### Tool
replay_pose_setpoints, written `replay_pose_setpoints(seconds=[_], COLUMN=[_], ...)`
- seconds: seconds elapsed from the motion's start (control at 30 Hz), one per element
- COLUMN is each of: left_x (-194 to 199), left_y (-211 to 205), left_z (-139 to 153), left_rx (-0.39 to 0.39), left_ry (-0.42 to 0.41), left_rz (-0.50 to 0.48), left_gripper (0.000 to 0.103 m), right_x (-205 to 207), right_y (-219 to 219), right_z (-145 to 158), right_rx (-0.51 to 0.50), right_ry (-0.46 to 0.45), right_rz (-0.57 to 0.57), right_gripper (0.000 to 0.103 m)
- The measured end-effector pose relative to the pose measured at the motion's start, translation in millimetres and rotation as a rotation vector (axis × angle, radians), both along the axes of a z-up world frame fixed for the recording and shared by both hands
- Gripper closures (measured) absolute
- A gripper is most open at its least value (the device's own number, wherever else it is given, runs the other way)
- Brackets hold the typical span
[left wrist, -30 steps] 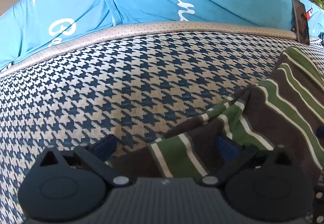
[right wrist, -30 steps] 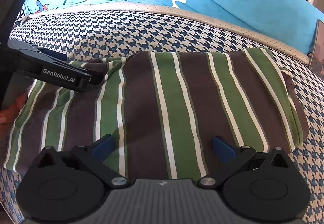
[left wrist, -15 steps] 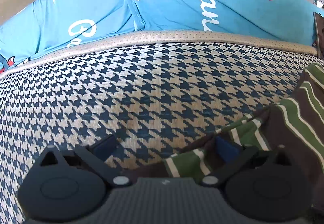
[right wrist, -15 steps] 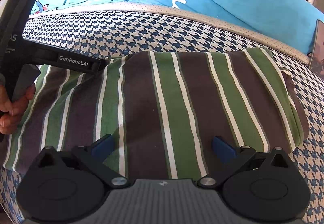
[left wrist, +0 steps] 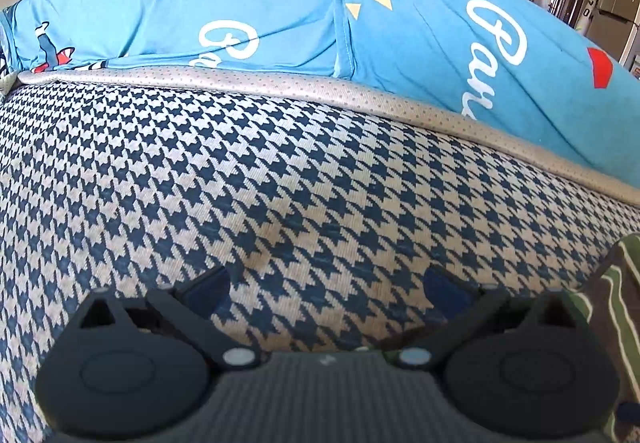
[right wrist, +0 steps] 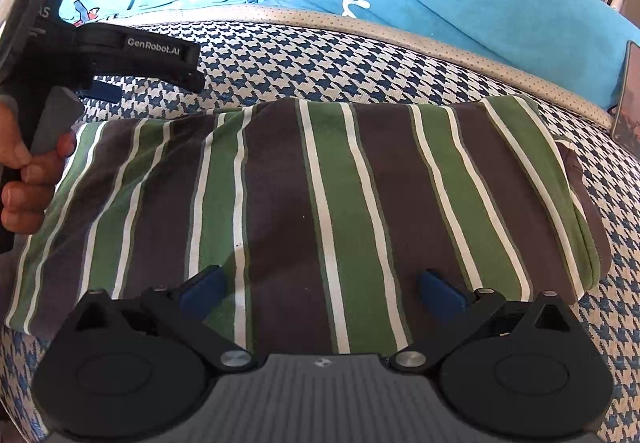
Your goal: Fold clothes
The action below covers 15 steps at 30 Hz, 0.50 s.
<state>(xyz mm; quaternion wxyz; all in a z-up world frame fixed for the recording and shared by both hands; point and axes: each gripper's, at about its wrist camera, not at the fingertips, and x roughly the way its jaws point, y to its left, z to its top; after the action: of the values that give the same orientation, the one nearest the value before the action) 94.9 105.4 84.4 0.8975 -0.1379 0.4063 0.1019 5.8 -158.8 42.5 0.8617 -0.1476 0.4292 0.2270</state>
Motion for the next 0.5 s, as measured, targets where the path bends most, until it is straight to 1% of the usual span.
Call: replay_pose_setpoints(seconds=[0.07, 0.13, 0.17, 0.33, 0.4, 0.5], left_x=[0.4, 0.7, -1.4, -46.8, -52.3, -52.3], left_y=[1.9, -2.4, -4.8, -36.9, -43.3, -51.1], left_z=[5.2, 10.1, 10.9, -2.7, -7.1, -18.1], left_rx=[-0.043, -0.052, -0.049, -0.020, -0.003, 0.030], left_ry=[-0.005, -0.013, -0.014, 0.024, 0.037, 0.062], left_rz=[-0.033, -0.089, -0.119, -0.252, -0.286, -0.302], left_gripper=[0.000, 0.000, 0.000, 0.000, 0.000, 0.000], right_x=[-0.6, -0.6, -0.6, 0.9, 1.0, 1.3], right_y=[-0.9, -1.2, -1.3, 0.7, 1.4, 3.2], right_z=[-0.2, -0.4, -0.5, -0.2, 0.2, 0.7], right_rx=[0.001, 0.002, 0.002, -0.003, -0.004, -0.005], right_ry=[-0.001, -0.003, -0.003, -0.003, -0.003, -0.003], right_rz=[0.003, 0.005, 0.006, 0.001, -0.001, -0.005], right_gripper=[0.000, 0.000, 0.000, 0.000, 0.000, 0.000])
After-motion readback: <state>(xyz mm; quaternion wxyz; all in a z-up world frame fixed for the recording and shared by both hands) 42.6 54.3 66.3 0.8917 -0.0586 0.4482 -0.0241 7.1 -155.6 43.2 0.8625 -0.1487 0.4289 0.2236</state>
